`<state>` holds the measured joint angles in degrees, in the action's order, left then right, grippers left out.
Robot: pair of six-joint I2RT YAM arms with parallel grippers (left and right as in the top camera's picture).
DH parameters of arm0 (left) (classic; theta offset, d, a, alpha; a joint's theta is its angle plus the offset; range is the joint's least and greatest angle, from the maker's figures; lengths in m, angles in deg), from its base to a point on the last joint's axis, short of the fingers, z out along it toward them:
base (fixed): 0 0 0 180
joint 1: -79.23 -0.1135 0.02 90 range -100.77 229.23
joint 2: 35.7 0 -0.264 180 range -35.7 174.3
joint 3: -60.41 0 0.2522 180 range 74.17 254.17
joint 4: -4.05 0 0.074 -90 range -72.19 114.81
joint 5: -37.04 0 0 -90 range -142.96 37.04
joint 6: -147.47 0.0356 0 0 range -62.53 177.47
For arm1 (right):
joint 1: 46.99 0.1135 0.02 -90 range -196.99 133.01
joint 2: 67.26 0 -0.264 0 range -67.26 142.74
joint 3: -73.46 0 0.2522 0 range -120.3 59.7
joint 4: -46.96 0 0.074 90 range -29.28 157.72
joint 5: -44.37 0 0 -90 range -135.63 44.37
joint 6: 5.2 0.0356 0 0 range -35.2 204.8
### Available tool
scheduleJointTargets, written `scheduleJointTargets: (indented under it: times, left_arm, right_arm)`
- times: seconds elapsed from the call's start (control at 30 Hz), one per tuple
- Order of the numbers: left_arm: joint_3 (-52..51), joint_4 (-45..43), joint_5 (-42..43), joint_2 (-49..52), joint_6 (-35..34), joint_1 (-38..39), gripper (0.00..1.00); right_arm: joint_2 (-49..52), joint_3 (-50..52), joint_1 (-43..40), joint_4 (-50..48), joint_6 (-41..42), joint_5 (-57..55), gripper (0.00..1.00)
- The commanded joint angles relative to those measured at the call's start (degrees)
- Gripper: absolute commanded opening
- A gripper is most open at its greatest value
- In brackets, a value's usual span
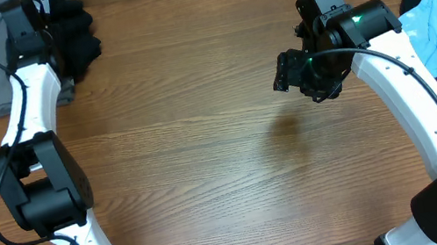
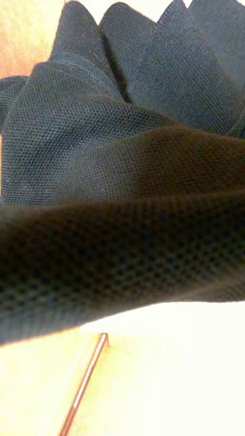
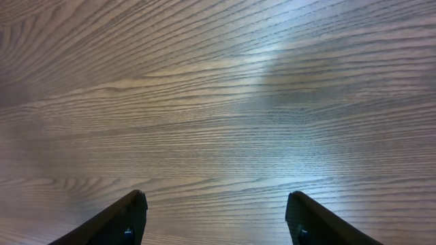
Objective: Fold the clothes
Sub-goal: 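Carry the black shirt with the left gripper to the grey stack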
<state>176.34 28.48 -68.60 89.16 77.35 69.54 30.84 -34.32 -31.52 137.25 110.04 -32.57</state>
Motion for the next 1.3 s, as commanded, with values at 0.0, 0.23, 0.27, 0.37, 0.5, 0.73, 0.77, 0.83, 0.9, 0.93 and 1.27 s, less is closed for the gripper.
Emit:
scheduleJointTargets:
  times: [0.0,0.23,0.27,0.37,0.5,0.73,0.77,0.83,0.9,0.93,1.27]
  left_arm:
    - [4.3,0.7,-1.2,-0.1,-1.7,-0.7,0.04]
    - [12.1,10.8,5.3,-0.3,-3.3,-0.7,0.04]
    - [13.6,12.5,6.9,-0.3,-3.9,-0.7,0.04]
    - [17.8,17.3,10.3,-0.3,-5.3,-0.7,0.04]
    - [21.4,21.3,10.8,-0.3,-6.0,-0.7,0.04]
    - [21.2,22.8,10.8,0.4,-8.4,-2.7,0.04]
    - [21.2,22.9,10.8,0.6,-8.5,-3.1,0.04]
    - [21.0,22.8,10.9,1.2,-8.6,-4.0,0.04]
    - [20.9,22.5,10.8,1.9,-8.6,-4.9,0.04]
    - [20.9,22.1,10.9,2.3,-8.6,-5.5,0.04]
    - [20.9,13.2,10.3,11.6,-8.8,-10.8,0.04]
  right_arm:
    - [-0.1,-0.4,0.2,-0.1,0.3,-0.7,0.7]
    - [-0.1,-0.4,0.2,-0.1,0.3,-1.7,0.7]
    - [-0.1,-0.4,0.2,-0.1,0.3,-1.9,0.71]
    - [-0.1,-0.4,0.2,-0.1,0.3,-2.4,0.71]
    - [-0.1,-0.4,0.2,0.1,0.3,-2.6,0.71]
    - [-0.1,-0.4,0.2,0.4,0.3,-2.5,0.71]
    - [-0.1,-0.4,0.2,0.7,0.3,-2.5,0.71]
    - [-0.1,-0.4,0.2,1.2,0.3,-2.5,0.71]
    - [-0.1,-0.4,0.2,1.7,0.3,-2.5,0.71]
    - [-0.1,-0.4,0.2,1.9,0.4,-2.5,0.71]
    - [-0.1,-0.4,0.2,2.8,2.1,-2.5,0.71]
